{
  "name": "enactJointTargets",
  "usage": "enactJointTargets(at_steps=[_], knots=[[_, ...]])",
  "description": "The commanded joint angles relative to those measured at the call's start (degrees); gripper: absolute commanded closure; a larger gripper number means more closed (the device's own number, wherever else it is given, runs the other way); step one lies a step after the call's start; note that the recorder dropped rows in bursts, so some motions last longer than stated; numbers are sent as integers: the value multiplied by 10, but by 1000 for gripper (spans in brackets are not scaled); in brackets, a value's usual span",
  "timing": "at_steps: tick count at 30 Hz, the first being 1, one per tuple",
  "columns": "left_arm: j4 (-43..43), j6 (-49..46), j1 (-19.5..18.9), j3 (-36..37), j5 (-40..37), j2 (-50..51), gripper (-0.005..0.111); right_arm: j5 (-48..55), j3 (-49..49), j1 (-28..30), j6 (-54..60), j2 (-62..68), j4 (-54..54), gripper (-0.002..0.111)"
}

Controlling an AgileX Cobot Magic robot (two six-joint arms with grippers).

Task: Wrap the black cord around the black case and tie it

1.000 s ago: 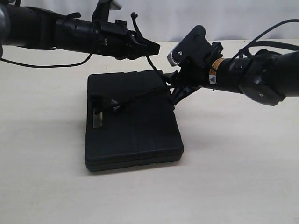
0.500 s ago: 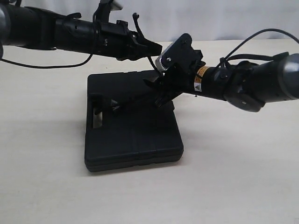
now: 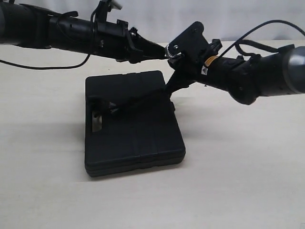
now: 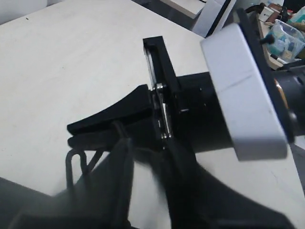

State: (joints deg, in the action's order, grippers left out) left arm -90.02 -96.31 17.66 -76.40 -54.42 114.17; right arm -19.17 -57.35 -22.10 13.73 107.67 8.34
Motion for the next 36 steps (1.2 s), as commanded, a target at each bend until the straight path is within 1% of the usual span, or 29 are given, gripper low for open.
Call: enactJointTargets(at_steps=[1,4,6,10,11,12,14,16,18,22,24,25,27,28,30,32,33,34,36], knots=[[44,1,-22,-4,-16,-26,67,2,-5,15,130,-13,-151,104],[116,7,-31,-4,-33,-36,57,3,-5,28,145,-13,-189,104],[191,7,-30,-4,-40,-37,55,8,-5,34,145,-13,-190,104],[338,1,5,-4,-14,-35,56,16,-5,34,142,-22,-190,104],[356,1,13,-4,-7,-31,56,21,-5,33,138,-28,-190,104],[371,0,23,-4,5,-27,56,27,-5,33,135,-37,-190,104],[385,0,41,-4,54,-19,56,40,-5,33,130,-54,-190,104],[384,0,59,-4,118,-9,56,54,-5,33,127,-66,-190,104],[383,0,72,-4,152,4,56,59,-3,33,127,-72,-190,104],[391,0,89,-4,215,35,56,59,-1,33,127,-79,-190,104],[388,4,90,-4,254,43,56,58,4,33,126,-90,-190,104],[388,12,90,-4,268,42,58,58,7,33,125,-97,-190,104],[394,36,89,-4,274,35,75,51,19,33,125,-121,-190,104],[416,57,89,-4,274,28,91,40,30,33,125,-140,-190,104],[452,97,89,-4,275,13,107,25,47,35,125,-162,-190,104],[495,146,89,-4,278,-1,107,12,59,36,125,-179,-196,104],[525,158,89,-4,263,-7,107,10,63,41,127,-182,-196,104],[542,158,89,-4,250,-6,107,10,63,45,128,-182,-197,104],[614,159,89,-4,213,-6,107,11,63,66,125,-177,-213,104]])
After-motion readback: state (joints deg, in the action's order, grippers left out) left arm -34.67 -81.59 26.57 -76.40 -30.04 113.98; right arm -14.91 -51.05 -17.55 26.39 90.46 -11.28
